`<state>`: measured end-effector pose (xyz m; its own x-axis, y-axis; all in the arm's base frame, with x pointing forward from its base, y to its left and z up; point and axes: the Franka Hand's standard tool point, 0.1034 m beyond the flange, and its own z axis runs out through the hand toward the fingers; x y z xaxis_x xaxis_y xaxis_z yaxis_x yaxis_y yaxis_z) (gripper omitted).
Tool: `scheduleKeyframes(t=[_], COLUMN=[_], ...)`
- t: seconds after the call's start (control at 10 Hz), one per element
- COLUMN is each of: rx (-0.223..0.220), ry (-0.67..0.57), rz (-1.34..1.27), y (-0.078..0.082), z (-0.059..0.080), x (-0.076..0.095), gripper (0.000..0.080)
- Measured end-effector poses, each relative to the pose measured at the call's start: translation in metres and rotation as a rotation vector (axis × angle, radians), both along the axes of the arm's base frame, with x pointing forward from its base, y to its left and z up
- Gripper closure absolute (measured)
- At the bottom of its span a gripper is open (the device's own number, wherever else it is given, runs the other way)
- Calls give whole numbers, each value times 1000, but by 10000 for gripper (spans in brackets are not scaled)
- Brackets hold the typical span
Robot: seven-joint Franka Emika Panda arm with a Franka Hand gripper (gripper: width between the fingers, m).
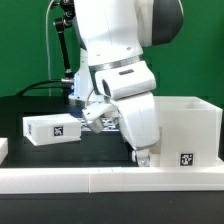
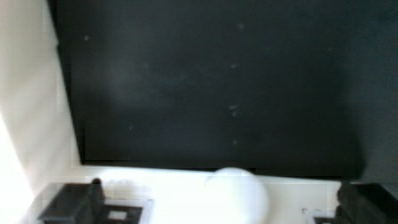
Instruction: Assemble drawer
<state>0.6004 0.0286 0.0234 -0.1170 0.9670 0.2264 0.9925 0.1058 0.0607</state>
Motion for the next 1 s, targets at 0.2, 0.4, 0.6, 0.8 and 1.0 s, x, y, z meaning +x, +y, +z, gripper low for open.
scheduleKeyframes(t=[0.2,0.4,0.6,0.8,1.0], rx=[-24,-28,-33,-43,-56], ry=[-12,-3,20,18,15], rz=[-1,-1,-21,-65,-96], y=[3,-9,-33,-54,-67], z=[-1,-2,1,10,21], x=[1,1,2,0,-12], gripper=[150,150,150,150,150])
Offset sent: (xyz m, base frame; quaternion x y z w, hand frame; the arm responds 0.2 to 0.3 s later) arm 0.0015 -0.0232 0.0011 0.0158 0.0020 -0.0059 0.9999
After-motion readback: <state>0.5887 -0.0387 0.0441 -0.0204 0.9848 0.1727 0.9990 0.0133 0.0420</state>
